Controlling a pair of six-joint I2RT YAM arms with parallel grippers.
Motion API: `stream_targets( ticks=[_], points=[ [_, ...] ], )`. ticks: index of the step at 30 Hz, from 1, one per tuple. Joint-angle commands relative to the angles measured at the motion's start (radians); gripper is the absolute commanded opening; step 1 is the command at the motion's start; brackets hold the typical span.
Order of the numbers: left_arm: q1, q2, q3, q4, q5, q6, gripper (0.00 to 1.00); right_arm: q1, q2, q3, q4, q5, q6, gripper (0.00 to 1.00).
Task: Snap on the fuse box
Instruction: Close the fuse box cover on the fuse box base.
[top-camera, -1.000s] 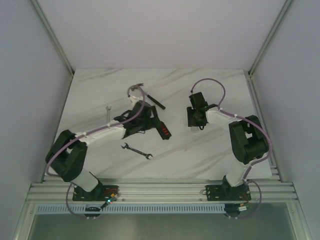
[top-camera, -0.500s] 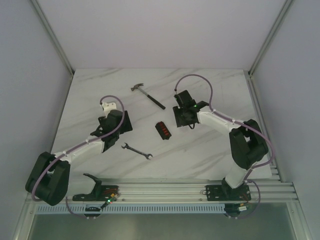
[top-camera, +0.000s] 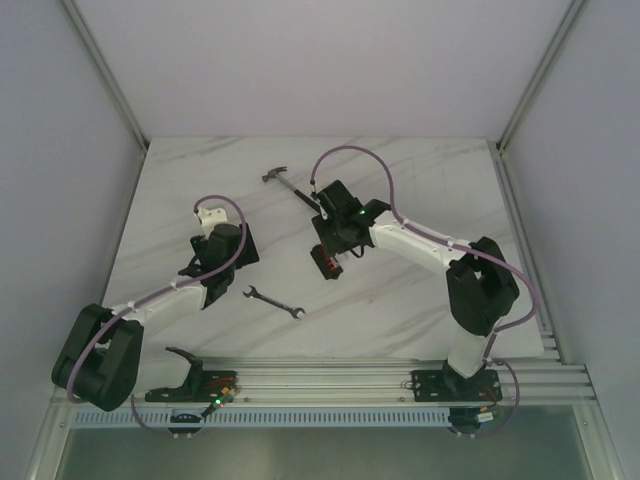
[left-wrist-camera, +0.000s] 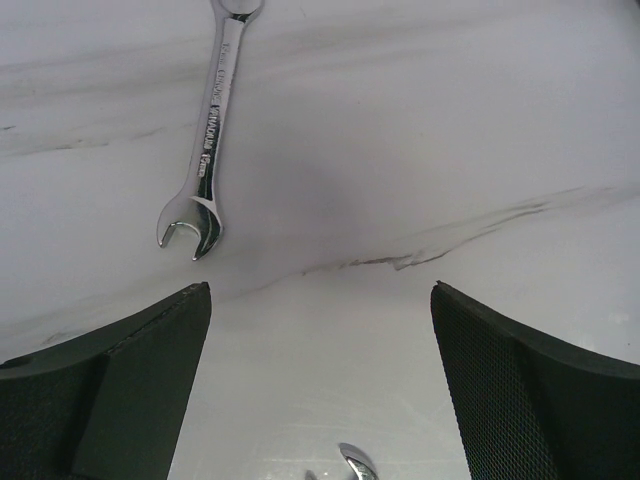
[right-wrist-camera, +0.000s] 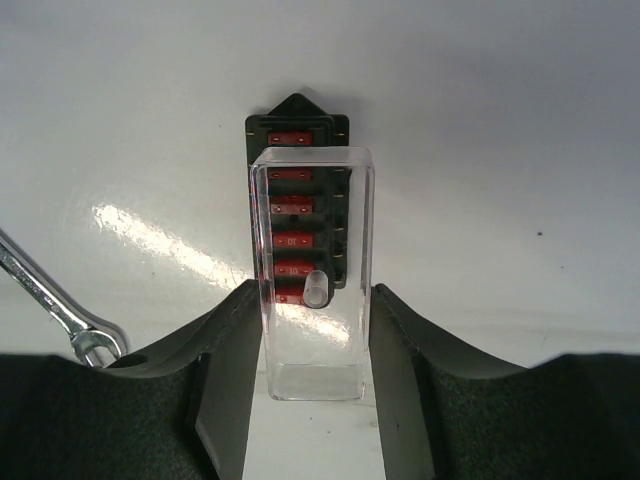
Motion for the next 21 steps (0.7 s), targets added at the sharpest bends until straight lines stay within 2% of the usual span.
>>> stream_targets(
  ticks=[1,21],
  points=[
    [0.006,0.007,0.026,0.011,-0.010,0.011,1.00,0.020,0.058,0.054,-0.033,-0.002,-0.013,0.28],
    [0.005,0.018,0.032,0.008,0.003,0.008,1.00,0.054,0.185,0.098,-0.052,0.051,0.024,0.34]
  ],
)
